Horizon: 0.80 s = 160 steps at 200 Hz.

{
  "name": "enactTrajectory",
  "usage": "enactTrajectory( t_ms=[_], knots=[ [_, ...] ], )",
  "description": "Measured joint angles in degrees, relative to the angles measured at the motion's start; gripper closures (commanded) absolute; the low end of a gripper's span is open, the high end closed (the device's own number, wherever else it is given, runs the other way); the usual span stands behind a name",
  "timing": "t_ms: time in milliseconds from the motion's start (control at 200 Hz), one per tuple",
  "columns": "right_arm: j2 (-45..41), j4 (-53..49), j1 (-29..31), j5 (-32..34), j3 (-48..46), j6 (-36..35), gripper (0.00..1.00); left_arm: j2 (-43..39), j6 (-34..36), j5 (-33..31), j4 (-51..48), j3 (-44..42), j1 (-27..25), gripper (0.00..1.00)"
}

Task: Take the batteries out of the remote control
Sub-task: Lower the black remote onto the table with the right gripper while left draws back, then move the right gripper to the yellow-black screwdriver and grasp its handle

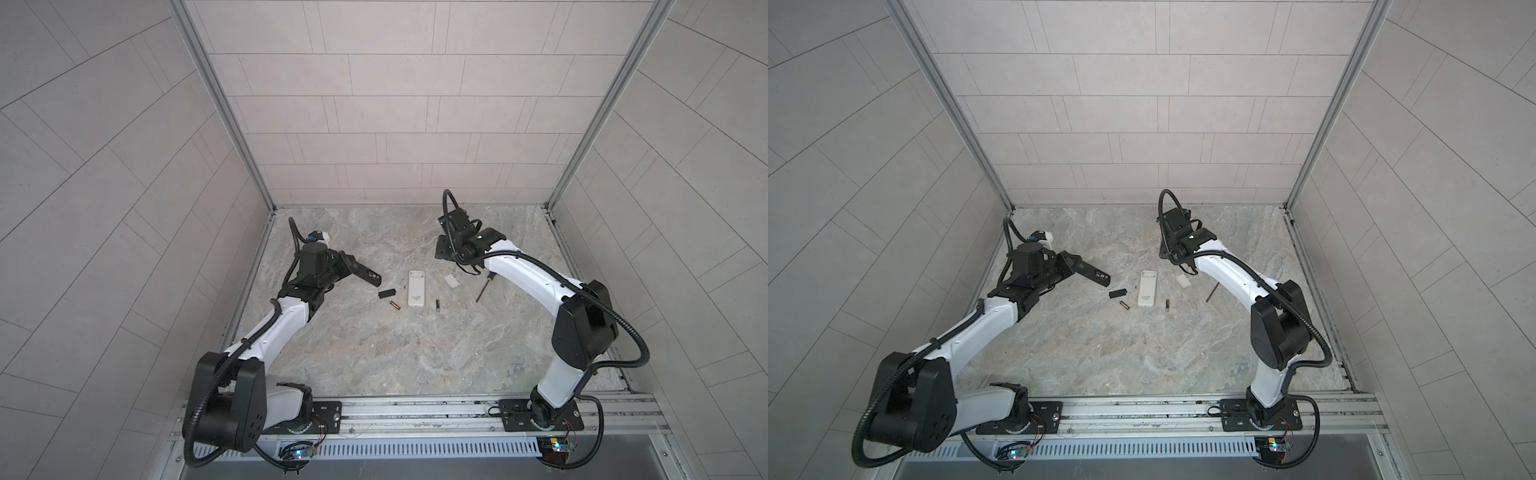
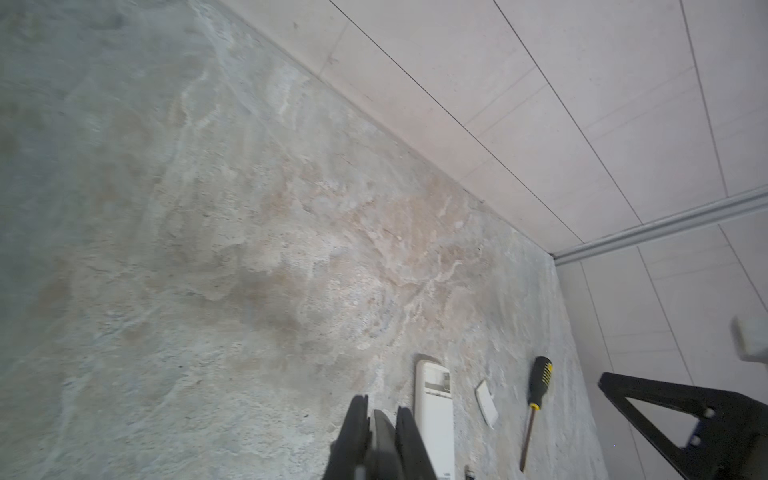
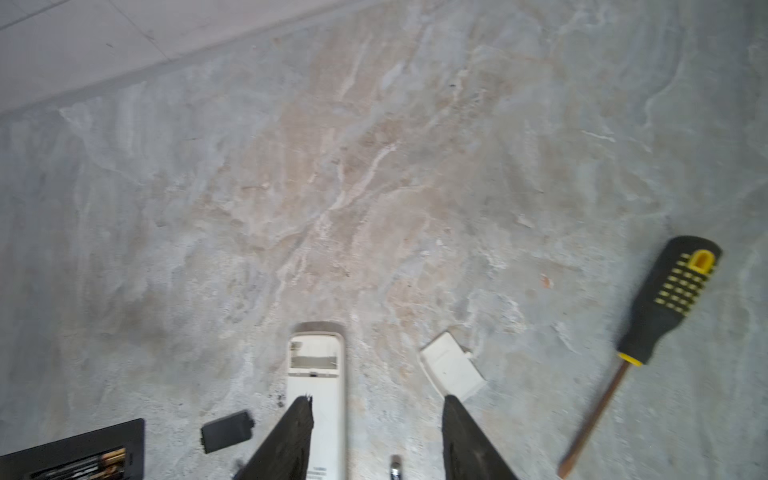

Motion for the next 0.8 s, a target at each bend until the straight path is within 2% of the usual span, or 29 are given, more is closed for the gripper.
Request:
enactTrajectory(
  t_ms=[145, 315, 801],
  knots=[
    [-4.0, -1.7, -2.0, -0.1, -4.5, -3.3, 0.46, 0.6, -1.8, 0.9, 0.2, 0.1, -5.6, 1.0],
    [-7.9, -2.4, -2.7, -1.8, -7.9, -7.4, 0.46, 0.9, -5.6, -1.5, 0.8, -0.6, -12.3, 1.0],
    [-13.2, -1.9, -2.8, -9.1, -16.2, -13.1, 0.46, -0.6, -19.0, -19.1, 4.9, -11.0, -26.0, 1.0]
  ],
)
